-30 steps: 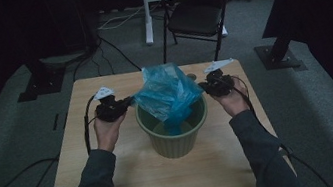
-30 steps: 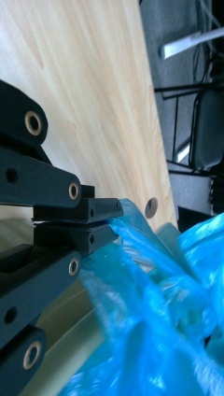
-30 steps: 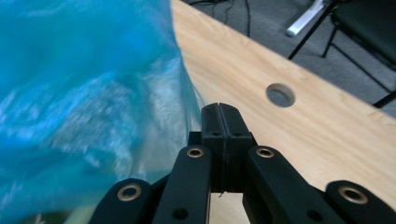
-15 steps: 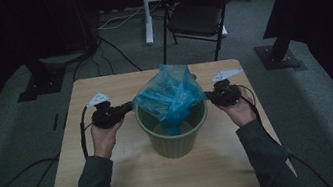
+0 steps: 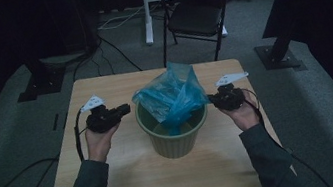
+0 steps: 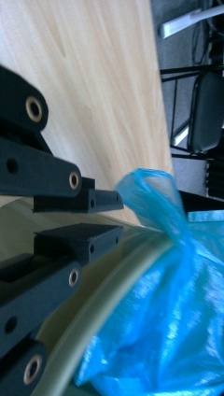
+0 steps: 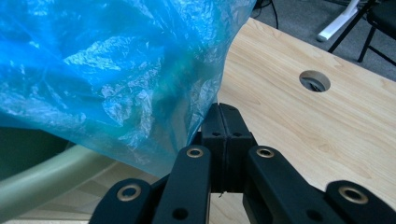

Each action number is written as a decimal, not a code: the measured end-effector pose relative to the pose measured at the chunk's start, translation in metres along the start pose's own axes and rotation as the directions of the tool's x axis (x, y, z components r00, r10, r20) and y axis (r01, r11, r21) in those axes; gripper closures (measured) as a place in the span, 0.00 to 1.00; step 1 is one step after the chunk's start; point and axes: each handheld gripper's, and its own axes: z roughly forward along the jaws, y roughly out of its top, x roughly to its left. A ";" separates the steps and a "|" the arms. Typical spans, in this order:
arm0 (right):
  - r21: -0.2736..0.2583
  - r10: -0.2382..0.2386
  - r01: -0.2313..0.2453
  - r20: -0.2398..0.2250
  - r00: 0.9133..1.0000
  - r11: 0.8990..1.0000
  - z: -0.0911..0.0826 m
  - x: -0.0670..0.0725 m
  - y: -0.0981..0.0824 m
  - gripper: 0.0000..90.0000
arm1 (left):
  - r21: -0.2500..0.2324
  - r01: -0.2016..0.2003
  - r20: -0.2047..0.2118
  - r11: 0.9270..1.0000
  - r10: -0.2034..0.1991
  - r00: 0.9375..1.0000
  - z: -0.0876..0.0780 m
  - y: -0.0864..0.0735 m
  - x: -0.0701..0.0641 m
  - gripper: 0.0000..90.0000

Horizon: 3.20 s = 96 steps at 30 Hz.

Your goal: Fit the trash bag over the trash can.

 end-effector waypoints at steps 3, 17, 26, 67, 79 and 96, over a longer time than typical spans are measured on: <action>-0.005 -0.004 0.004 0.000 1.000 1.000 -0.001 0.000 0.001 1.00 | -0.034 0.000 0.016 0.999 0.001 1.000 -0.002 0.009 -0.002 0.84; -0.005 -0.011 0.011 -0.006 1.000 1.000 0.000 0.001 0.003 1.00 | -0.017 -0.120 0.019 0.993 0.120 0.993 0.024 0.052 -0.022 0.64; -0.006 -0.011 0.011 -0.005 1.000 1.000 -0.002 0.000 0.004 1.00 | 0.095 -0.172 0.002 0.981 0.173 0.985 0.052 0.060 -0.027 0.71; -0.092 0.056 -0.058 -0.021 0.998 0.994 -0.036 -0.007 -0.006 0.83 | 0.041 -0.131 0.027 0.991 0.130 0.991 -0.022 -0.003 -0.031 0.95; -0.147 0.061 -0.090 -0.188 0.980 0.985 -0.029 0.001 0.018 0.71 | 0.047 -0.143 0.045 0.989 0.141 0.989 -0.017 -0.004 -0.037 0.95; -0.130 0.033 -0.057 -0.185 0.982 0.990 -0.043 0.006 0.008 0.97 | 0.056 -0.156 0.062 0.986 0.153 0.986 -0.024 -0.012 -0.043 0.98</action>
